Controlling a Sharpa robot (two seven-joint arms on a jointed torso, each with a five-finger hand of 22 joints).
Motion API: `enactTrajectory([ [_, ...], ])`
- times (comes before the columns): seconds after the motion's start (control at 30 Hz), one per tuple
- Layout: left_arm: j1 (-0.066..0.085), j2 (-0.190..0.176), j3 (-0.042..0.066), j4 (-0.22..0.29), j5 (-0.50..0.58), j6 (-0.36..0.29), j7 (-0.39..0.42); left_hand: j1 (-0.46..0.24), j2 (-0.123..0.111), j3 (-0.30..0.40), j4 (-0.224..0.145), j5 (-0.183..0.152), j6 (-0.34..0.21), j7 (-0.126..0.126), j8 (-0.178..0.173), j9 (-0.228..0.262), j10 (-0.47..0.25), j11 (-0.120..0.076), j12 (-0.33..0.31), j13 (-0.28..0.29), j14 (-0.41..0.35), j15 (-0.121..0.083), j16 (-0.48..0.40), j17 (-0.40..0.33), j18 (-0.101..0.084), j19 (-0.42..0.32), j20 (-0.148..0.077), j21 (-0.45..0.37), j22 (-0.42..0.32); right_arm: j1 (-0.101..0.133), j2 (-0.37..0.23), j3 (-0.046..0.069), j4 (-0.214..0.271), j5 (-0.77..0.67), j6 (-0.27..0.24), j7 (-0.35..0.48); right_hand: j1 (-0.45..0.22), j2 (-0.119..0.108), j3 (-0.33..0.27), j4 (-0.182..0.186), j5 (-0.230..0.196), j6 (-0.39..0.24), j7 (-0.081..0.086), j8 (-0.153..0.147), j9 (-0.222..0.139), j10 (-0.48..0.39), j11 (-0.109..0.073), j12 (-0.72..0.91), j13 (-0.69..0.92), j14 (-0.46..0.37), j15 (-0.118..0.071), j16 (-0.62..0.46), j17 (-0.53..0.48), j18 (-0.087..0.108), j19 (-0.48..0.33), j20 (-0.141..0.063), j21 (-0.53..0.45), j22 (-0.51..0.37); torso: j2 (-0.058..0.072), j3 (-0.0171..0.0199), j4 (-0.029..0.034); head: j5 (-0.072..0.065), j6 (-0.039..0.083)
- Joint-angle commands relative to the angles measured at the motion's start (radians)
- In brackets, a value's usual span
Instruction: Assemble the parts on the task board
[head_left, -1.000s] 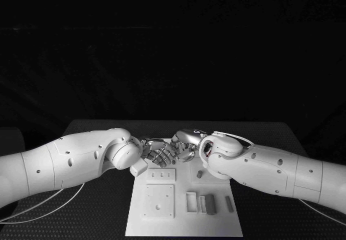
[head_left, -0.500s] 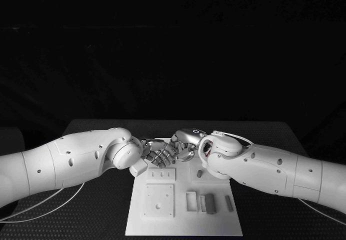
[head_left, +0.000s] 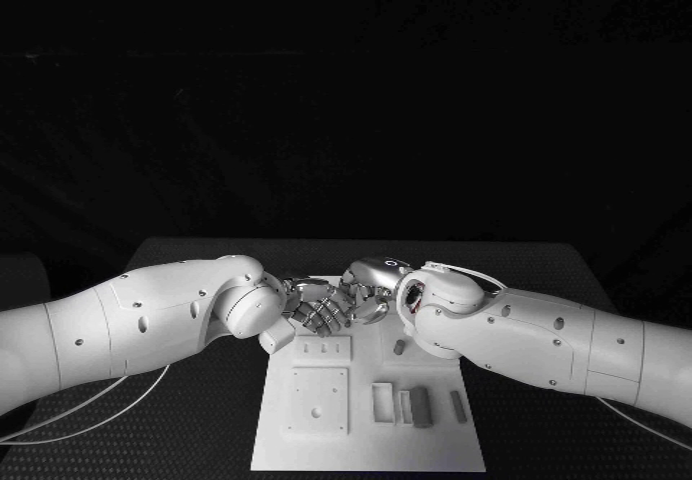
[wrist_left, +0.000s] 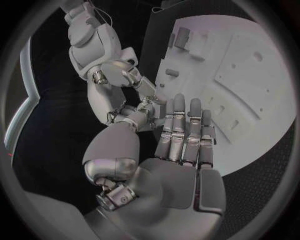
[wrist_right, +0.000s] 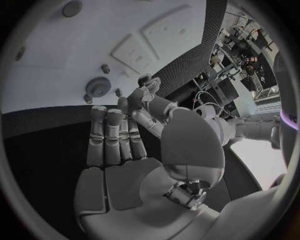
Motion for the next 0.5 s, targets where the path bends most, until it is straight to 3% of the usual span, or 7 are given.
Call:
enactTrajectory([
  [0.03, 0.001, 0.004, 0.002, 0.004, -0.003, 0.007, 0.013, 0.003, 0.013, 0.003, 0.0, 0.007, 0.006, -0.002, -0.001, 0.002, 0.004, 0.0, 0.0, -0.001, 0.002, 0.005, 0.004, -0.001, -0.008, -0.003, 0.005, -0.006, 0.02, -0.001, 0.003, 0.0, 0.003, -0.006, 0.021, 0.011, -0.005, 0.007, 0.005, 0.001, 0.004, 0.046, 0.021, 0.005, 0.002, 0.009, 0.002, -0.005, -0.001, -0.007, 0.001, 0.006, -0.001, 0.013, 0.002, -0.002, 0.002, 0.007, 0.0, -0.0004, 0.0002, 0.0, -0.001],
  [0.17, 0.001, 0.001, 0.002, 0.004, -0.004, 0.013, 0.017, 0.038, 0.055, 0.016, -0.028, 0.018, 0.014, -0.011, 0.001, 0.005, 0.009, -0.005, 0.002, -0.002, 0.003, 0.001, 0.006, -0.002, -0.008, -0.004, 0.006, -0.007, 0.021, -0.001, 0.003, 0.0, -0.002, -0.007, 0.027, 0.007, -0.005, 0.007, 0.006, 0.001, 0.004, 0.046, 0.021, 0.005, 0.002, 0.009, 0.002, -0.005, -0.001, -0.007, 0.001, 0.006, -0.001, 0.013, 0.002, -0.002, 0.002, 0.007, 0.0, -0.0007, 0.0007, -0.001, -0.001],
  [0.5, 0.0, -0.004, 0.002, 0.005, -0.01, 0.014, 0.031, 0.054, 0.087, 0.017, -0.047, 0.015, 0.028, -0.022, 0.005, 0.01, 0.017, -0.01, 0.004, -0.003, 0.006, -0.002, 0.007, -0.004, -0.008, -0.001, 0.009, -0.007, 0.021, -0.001, 0.002, 0.0, -0.005, -0.007, 0.038, 0.009, -0.006, 0.006, 0.006, 0.001, 0.004, 0.045, 0.021, 0.004, 0.002, 0.008, 0.002, -0.007, -0.002, -0.008, 0.001, 0.006, -0.003, 0.013, 0.001, -0.002, 0.001, 0.006, 0.0, -0.0006, 0.0009, -0.002, -0.003],
])
